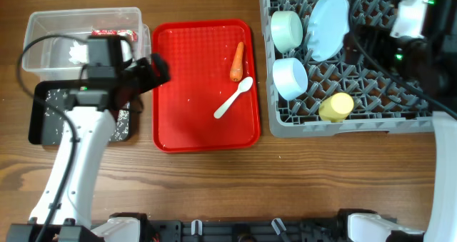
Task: Sort waste into correct bins and load items into the dishwasher rack
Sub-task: 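Reach the left gripper to the carrot on the red tray and grasp it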
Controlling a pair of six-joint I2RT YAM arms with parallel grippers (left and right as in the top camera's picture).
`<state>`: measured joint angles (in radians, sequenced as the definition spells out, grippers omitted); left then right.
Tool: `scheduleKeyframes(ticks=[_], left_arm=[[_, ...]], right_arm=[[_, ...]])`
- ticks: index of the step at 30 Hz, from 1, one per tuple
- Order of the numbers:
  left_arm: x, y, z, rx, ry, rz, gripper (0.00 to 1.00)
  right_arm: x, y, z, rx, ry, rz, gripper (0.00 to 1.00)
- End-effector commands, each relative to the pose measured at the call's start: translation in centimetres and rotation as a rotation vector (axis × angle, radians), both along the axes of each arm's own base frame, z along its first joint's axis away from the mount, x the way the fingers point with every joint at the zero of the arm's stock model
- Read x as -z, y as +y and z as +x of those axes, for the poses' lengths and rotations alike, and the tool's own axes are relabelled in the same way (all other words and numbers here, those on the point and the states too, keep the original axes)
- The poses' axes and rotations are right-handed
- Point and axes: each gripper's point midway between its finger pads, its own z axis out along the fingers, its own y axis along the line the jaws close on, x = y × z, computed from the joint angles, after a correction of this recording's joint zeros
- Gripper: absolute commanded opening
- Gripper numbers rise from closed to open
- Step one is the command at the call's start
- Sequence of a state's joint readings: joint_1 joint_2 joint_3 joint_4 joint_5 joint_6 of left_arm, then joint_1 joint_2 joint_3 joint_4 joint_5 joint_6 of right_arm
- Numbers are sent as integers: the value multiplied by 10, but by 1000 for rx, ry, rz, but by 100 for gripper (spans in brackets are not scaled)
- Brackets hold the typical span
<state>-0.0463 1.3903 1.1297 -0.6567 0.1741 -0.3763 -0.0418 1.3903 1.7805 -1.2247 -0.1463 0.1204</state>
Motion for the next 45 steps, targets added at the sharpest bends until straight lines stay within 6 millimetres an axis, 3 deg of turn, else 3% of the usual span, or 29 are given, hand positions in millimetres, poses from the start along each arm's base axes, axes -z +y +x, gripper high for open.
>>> scheduleKeyframes(ticks=[1, 5, 10, 14, 17, 24, 27, 30, 32, 37, 41, 45], left_arm=[[-17, -72, 6, 246, -126, 25, 100], [-26, -115, 25, 292, -188, 131, 99], [-8, -152, 67, 413, -92, 185, 99], [30, -179, 101, 505, -38, 241, 99], [70, -190, 102, 575, 8, 277, 95], [140, -221, 94, 643, 85, 290, 80], [157, -224, 94, 627, 109, 283, 72], [165, -214, 97, 555, 140, 268, 61], [166, -209, 100, 520, 148, 258, 49], [167, -206, 101, 495, 155, 254, 30], [169, -206, 100, 470, 170, 242, 6], [151, -202, 97, 420, 180, 215, 4]], right_arm=[[-1, -12, -5, 47, 7, -8, 100], [2, -12, -6, 47, 18, -7, 100], [5, -11, -9, 46, 36, -6, 100], [8, -11, -12, 46, 54, -6, 100], [9, -11, -14, 46, 62, -5, 100], [9, -11, -15, 46, 67, -5, 100], [10, -11, -15, 46, 70, -5, 100], [10, -11, -16, 46, 72, -5, 100], [10, -11, -16, 46, 72, -5, 100], [10, -11, -16, 46, 72, -5, 100], [10, -11, -16, 46, 73, -5, 100], [10, -11, -16, 46, 72, -6, 100]])
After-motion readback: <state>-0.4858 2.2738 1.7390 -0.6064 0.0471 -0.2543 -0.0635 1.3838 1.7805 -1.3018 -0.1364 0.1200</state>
